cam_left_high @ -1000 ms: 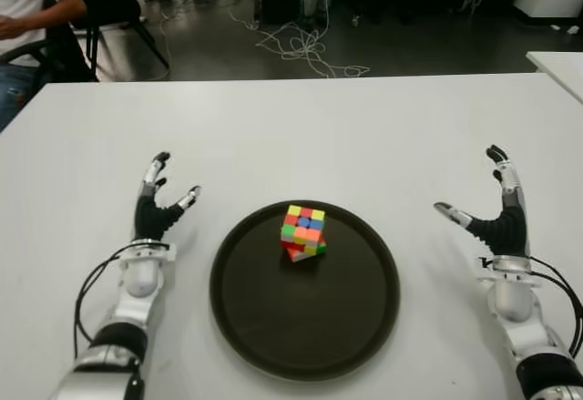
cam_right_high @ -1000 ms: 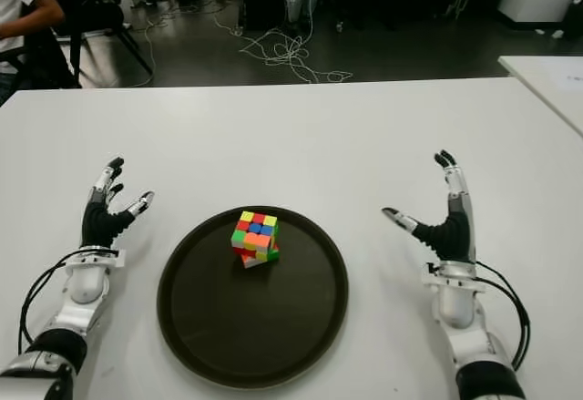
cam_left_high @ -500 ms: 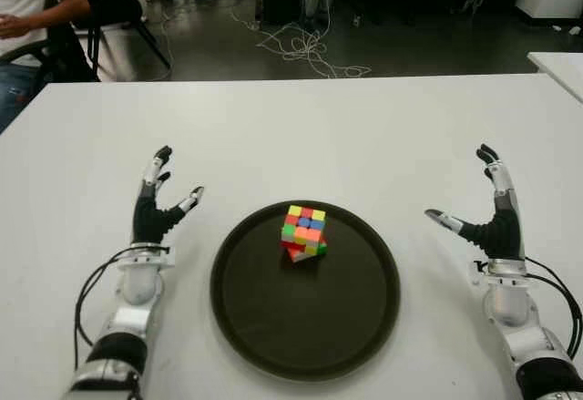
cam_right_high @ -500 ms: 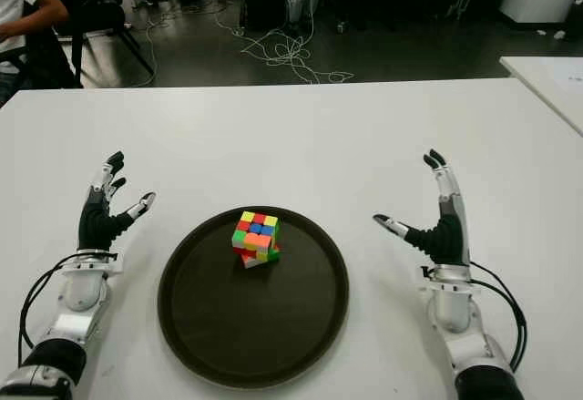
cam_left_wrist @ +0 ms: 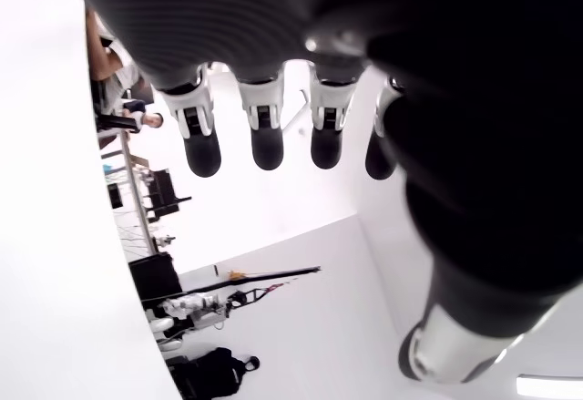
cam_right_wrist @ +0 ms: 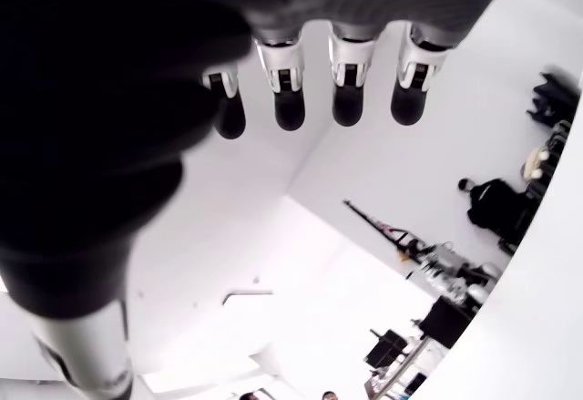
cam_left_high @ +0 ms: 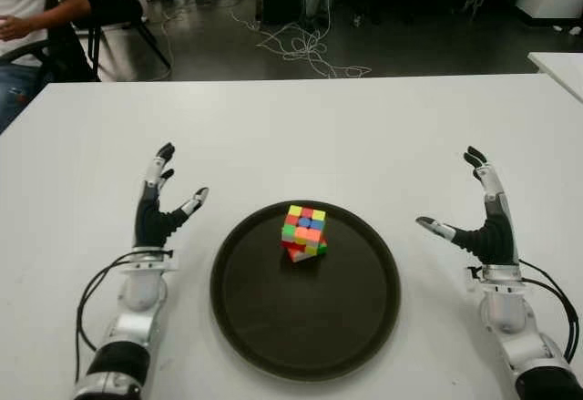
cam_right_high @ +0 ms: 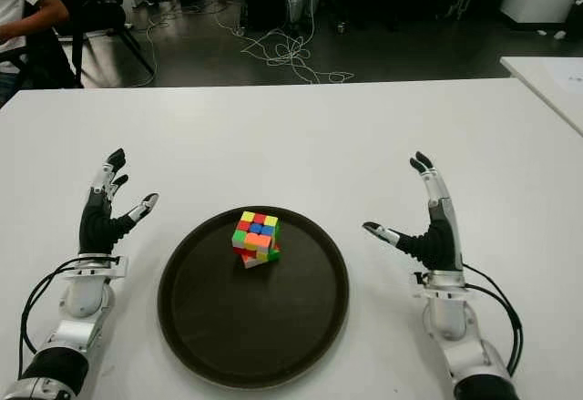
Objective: Pick up the Rubik's Cube and put it in the plate
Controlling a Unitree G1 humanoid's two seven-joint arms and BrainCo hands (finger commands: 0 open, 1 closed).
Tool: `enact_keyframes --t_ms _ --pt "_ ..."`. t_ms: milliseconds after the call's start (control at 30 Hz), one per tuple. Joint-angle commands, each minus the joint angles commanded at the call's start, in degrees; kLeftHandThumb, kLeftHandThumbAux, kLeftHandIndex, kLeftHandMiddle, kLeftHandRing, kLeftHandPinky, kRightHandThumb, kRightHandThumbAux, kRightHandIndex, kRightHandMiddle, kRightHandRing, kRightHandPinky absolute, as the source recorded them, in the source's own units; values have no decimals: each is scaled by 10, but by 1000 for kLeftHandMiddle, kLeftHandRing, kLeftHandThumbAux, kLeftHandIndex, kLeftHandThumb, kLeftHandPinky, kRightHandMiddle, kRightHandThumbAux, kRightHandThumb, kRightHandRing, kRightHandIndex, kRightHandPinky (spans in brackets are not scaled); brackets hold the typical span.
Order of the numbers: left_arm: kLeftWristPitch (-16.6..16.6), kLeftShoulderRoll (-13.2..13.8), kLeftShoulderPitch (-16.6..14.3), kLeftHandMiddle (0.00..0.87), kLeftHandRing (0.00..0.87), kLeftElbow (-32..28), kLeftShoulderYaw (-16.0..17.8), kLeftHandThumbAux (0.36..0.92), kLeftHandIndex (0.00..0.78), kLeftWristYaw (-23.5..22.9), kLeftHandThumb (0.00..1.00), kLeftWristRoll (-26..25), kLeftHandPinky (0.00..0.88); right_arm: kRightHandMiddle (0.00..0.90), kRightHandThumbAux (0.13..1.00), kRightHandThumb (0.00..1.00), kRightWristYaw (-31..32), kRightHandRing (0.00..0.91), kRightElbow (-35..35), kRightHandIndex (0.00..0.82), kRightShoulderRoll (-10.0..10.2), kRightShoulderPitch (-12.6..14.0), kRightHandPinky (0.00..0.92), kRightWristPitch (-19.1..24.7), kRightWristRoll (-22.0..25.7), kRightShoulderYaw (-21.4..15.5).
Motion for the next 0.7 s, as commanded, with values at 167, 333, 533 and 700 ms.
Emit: enact_keyframes --t_ms 167,333,533,700 --pt "-11 -3 -2 0 0 11 2 794 0 -1 0 -5 0 0 785 0 8 0 -5 0 5 2 0 19 16 -6" --pt "-13 -5 1 0 0 15 7 793 0 4 0 -9 0 0 791 0 3 0 -5 0 1 -1 0 33 7 -4" --pt "-11 -5 0 0 0 16 9 777 0 11 0 -8 0 0 789 0 -5 0 -6 0 -5 -2 0 42 -7 -1" --pt "-1 -1 3 0 0 8 7 770 0 11 0 -3 0 0 751 0 10 0 -8 0 -8 1 0 43 2 1"
